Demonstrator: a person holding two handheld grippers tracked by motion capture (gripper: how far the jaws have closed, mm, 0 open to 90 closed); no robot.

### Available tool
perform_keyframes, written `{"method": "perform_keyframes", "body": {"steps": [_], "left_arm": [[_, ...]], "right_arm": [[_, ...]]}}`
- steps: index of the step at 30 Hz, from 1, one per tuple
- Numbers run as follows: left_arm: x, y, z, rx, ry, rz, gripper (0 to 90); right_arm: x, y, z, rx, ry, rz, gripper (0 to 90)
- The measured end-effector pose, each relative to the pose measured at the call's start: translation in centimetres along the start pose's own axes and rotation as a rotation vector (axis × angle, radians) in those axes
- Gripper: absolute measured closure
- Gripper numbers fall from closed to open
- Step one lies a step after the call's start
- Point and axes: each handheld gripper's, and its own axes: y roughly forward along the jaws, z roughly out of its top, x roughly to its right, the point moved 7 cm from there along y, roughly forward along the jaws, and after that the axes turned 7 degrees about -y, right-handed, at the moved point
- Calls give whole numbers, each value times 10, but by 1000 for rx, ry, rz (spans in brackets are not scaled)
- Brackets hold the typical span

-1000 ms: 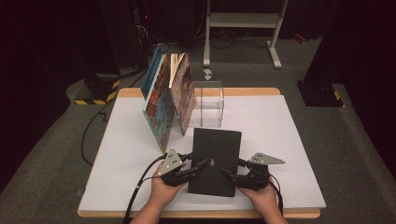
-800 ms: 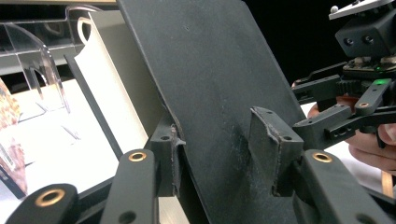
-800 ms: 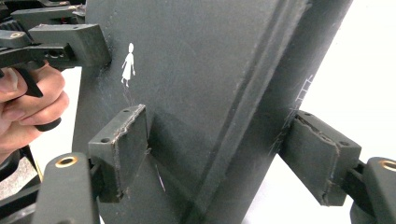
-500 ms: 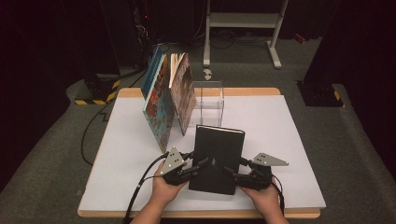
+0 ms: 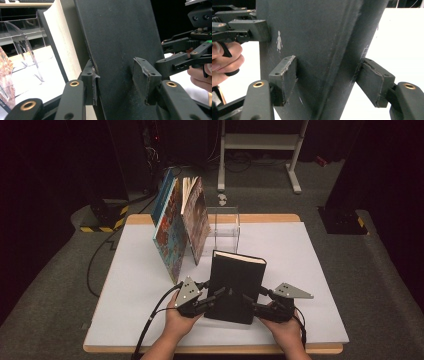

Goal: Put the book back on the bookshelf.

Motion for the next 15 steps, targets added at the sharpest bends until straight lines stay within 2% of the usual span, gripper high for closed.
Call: {"method": "perform_keyframes", "body": {"steps": [15], "left_arm": [[-3,13,5,3,9,16,571]], "right_arm": [[8,-6,11,46,-38,-64,371]]}}
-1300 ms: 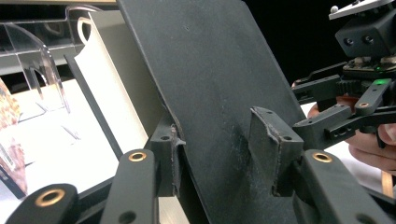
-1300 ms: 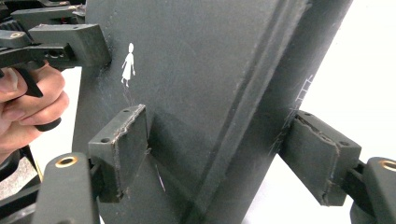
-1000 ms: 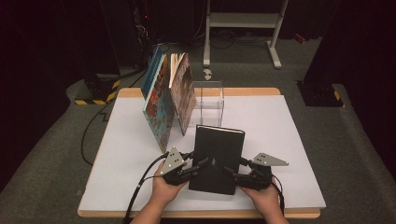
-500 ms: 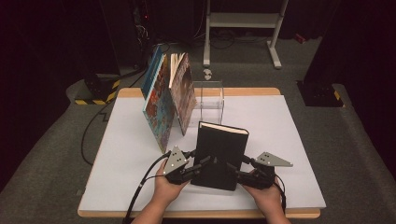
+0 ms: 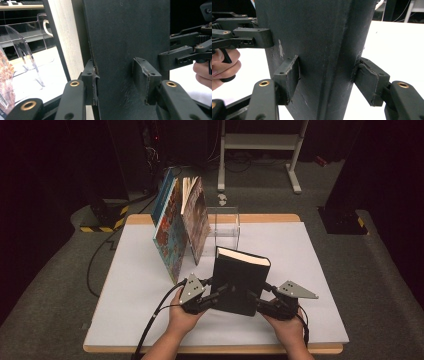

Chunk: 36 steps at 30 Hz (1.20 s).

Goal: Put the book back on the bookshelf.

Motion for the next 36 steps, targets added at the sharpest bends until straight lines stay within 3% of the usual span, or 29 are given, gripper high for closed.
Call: {"method": "perform_keyframes", "body": {"steps": [14,27,33,36], "left_arm": [[-15,15,12,30,23,7,565],[-9,10,-5,24,71,3,559],[-15,4,-14,0,54,27,537],[-15,1,-16,-4,82,41,533]], "right_arm": [[14,9,16,22,-43,-46,375],[8,7,0,19,-87,-56,363],[5,5,0,43,-80,-45,369],[3,4,1,56,-72,-27,358]]}}
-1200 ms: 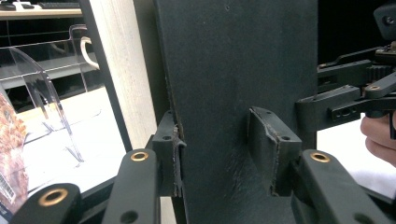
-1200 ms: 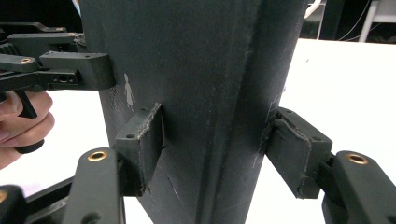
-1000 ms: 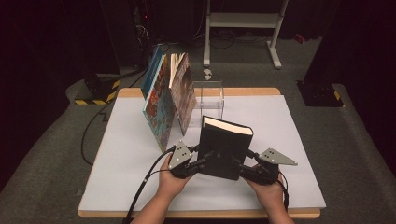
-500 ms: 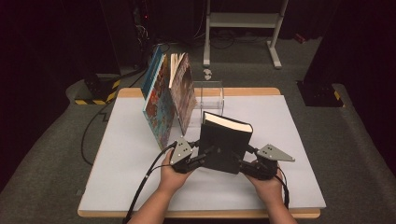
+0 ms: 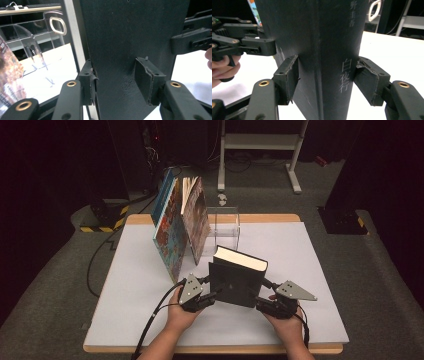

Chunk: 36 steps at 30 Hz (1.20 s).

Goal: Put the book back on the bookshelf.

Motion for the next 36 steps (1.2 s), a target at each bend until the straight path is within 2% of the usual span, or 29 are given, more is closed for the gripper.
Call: {"method": "perform_keyframes", "body": {"steps": [5,7,14,19,23,24,29,33,36], "left_arm": [[1,-3,0,-6,16,11,531],[1,-4,-1,-7,10,18,524],[-9,-12,-7,-22,-33,41,437],[-18,-26,-15,-40,-49,62,400],[-28,-38,-21,-54,-59,88,388],[-36,-47,-26,-61,-69,113,387],[-60,-70,-38,-64,-118,181,369],[-76,-81,-47,-70,-120,257,363],[-87,-86,-53,-91,-173,287,359]], "right_arm": [[-1,-1,-1,7,5,19,351],[-1,-2,-1,12,9,27,344],[-2,1,-4,14,-19,33,333],[-5,3,-7,9,-22,57,303],[-7,5,-11,-17,-34,71,299],[-8,5,-11,-19,-33,72,300],[-6,6,-10,-28,-18,71,277],[-6,7,-5,-22,-11,78,266],[-7,7,0,-12,-9,92,252]]}}
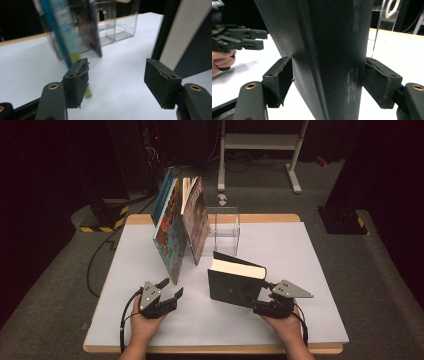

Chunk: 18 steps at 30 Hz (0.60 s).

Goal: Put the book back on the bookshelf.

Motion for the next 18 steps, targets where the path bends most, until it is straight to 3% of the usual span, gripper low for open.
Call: {"method": "perform_keyframes", "body": {"steps": [3,8,13,18], "left_arm": [[-9,-2,0,5,-32,19,357],[-15,-4,0,12,-54,23,360],[-16,-4,-1,10,-53,25,363],[-17,-4,-1,15,-63,26,365]], "right_arm": [[0,2,6,-3,8,9,236],[-2,6,23,4,-16,31,226],[-3,7,41,25,-28,49,221],[-3,6,45,14,-39,70,248]]}}
